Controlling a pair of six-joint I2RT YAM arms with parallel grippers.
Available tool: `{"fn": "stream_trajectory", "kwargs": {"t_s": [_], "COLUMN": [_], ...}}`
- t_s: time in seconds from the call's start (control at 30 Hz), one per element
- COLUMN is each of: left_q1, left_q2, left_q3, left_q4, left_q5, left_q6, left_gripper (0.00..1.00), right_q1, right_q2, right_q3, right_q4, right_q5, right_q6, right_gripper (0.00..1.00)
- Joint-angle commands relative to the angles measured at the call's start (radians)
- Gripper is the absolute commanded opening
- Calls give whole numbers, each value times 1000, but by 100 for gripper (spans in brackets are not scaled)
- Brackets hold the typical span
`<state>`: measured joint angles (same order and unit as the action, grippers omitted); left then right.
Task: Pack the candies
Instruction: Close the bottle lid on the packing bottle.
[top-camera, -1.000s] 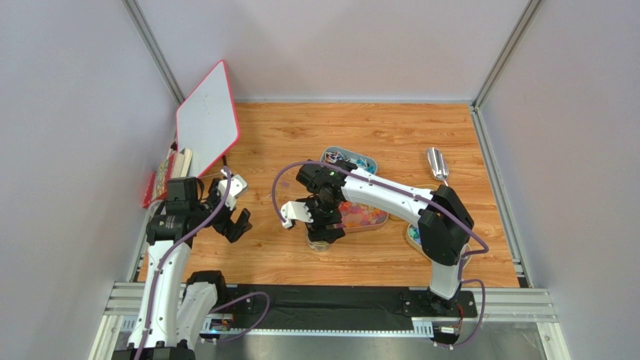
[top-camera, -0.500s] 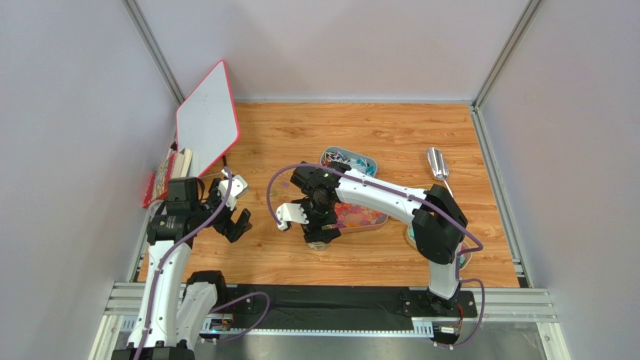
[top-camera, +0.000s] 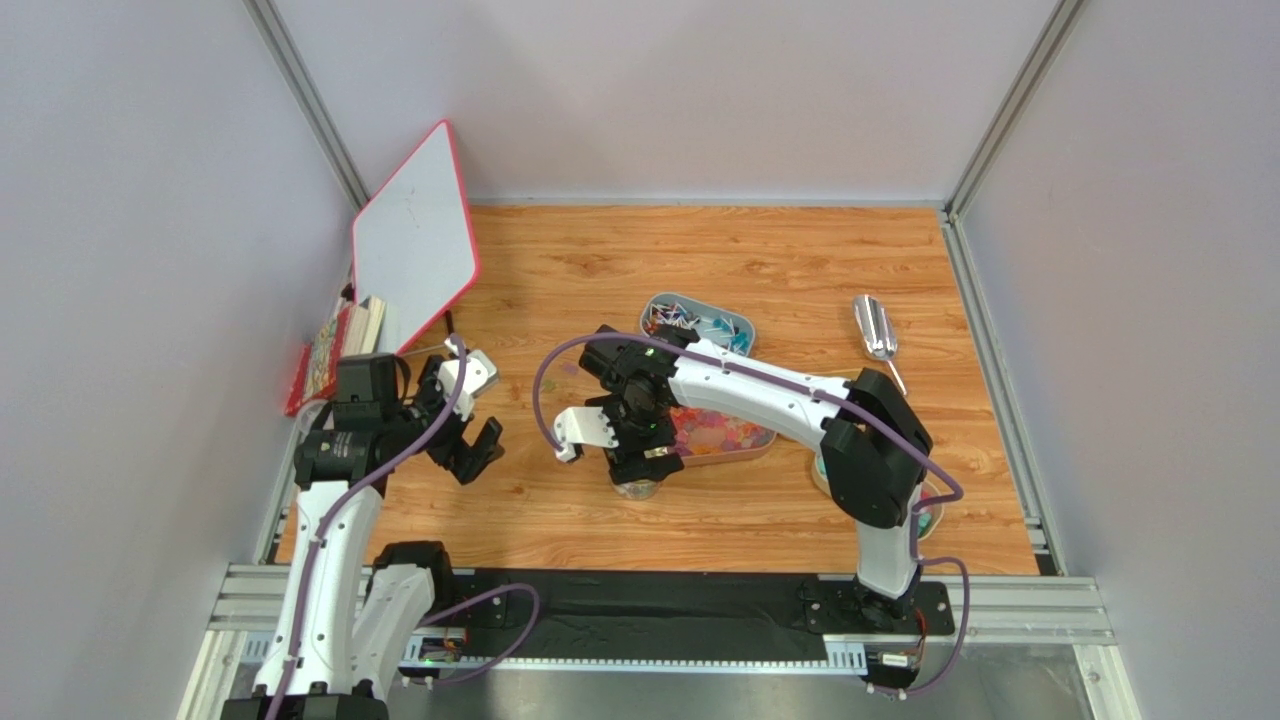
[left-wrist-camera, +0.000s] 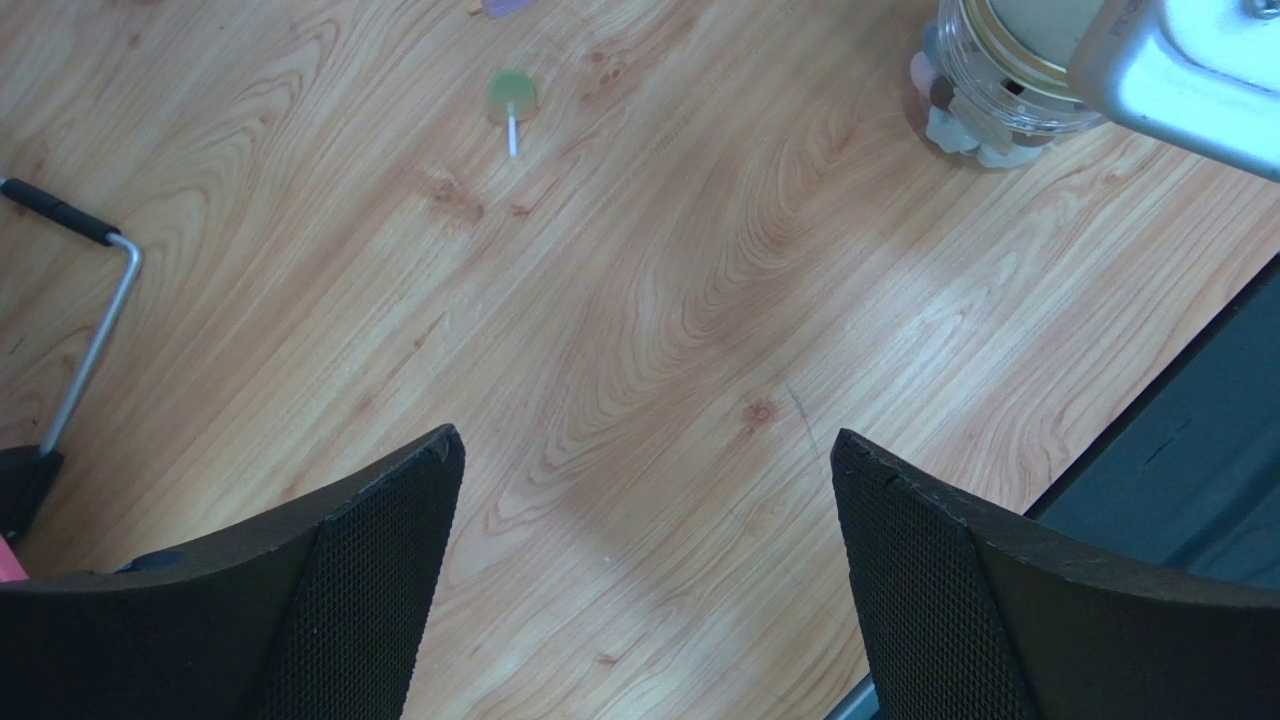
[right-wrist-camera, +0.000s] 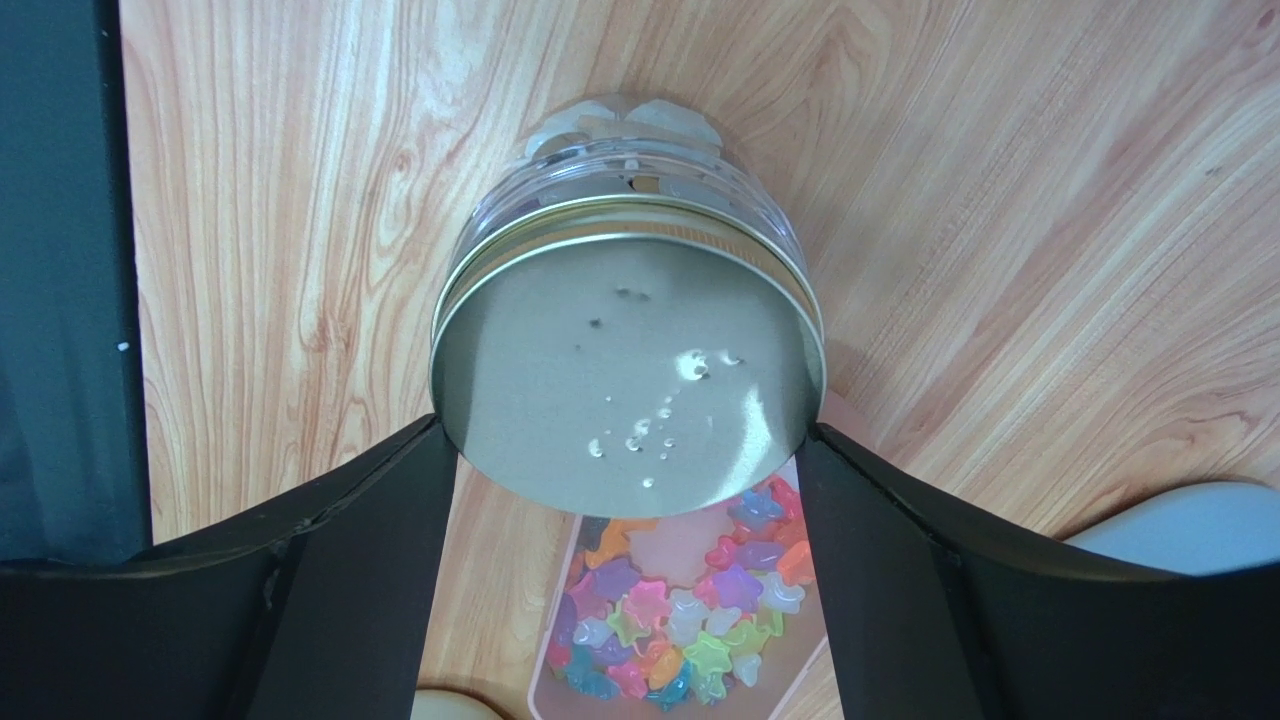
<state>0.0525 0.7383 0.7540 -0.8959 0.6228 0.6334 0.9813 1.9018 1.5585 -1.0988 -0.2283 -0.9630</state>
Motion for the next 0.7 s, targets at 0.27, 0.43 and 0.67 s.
{"fn": "stream_trajectory", "kwargs": {"t_s": [0.27,0.43,0.67], "left_q1": [-6,-6,-6], "left_q2": [-24,-27,-27], "left_q3": [-7,-8,-18], "left_q4": [23,22,22], "left_q5": [25,32,31], "left_q6": [9,8,15], "left_gripper": [97,97,97], "right_q1": [8,23,36], "right_q2": [25,23,28], "right_q3": [52,80,74], "right_q4": [7,-3,-16], "right_q5": [34,32,38], "right_q6": [27,32,23], "right_gripper": [76,76,77]}}
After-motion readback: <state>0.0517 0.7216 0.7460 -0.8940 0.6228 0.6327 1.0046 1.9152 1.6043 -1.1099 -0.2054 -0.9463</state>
